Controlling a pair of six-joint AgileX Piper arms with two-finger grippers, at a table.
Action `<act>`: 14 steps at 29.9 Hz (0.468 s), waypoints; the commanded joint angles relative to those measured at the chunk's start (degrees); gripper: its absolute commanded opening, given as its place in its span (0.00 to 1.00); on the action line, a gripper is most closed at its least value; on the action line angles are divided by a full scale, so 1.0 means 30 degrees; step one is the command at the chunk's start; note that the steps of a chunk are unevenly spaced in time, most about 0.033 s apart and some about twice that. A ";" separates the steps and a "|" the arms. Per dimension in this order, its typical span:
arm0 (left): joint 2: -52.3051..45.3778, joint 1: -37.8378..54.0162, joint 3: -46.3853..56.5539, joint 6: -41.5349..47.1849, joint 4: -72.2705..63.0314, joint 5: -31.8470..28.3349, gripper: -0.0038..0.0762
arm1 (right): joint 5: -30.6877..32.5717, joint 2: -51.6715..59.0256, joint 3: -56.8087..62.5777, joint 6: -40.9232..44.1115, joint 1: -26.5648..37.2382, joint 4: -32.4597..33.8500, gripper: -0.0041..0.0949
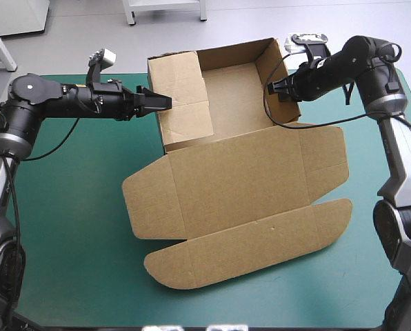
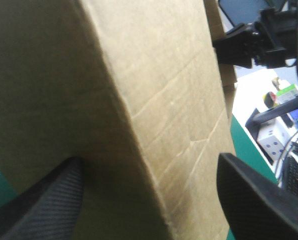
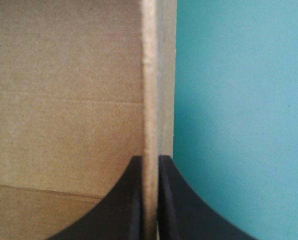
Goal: Fold the box
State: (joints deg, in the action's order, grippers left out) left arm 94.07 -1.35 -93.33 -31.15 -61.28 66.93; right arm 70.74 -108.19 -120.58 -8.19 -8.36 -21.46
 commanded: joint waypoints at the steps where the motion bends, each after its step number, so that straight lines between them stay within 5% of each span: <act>1: -0.0903 -0.0791 -0.0912 0.1300 0.0446 -0.1400 0.72 | -0.1152 0.1102 -0.0576 0.0814 -0.0456 -0.0104 0.04; 14: -0.0903 -0.3782 -0.1608 0.7858 1.0948 -0.3090 0.65 | -0.1533 0.1102 -0.0576 0.2222 -0.2218 0.2246 0.04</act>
State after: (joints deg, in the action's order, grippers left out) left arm 94.07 -11.07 -96.15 -12.42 -31.45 59.91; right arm 69.50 -108.19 -120.58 -3.18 -13.95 -13.09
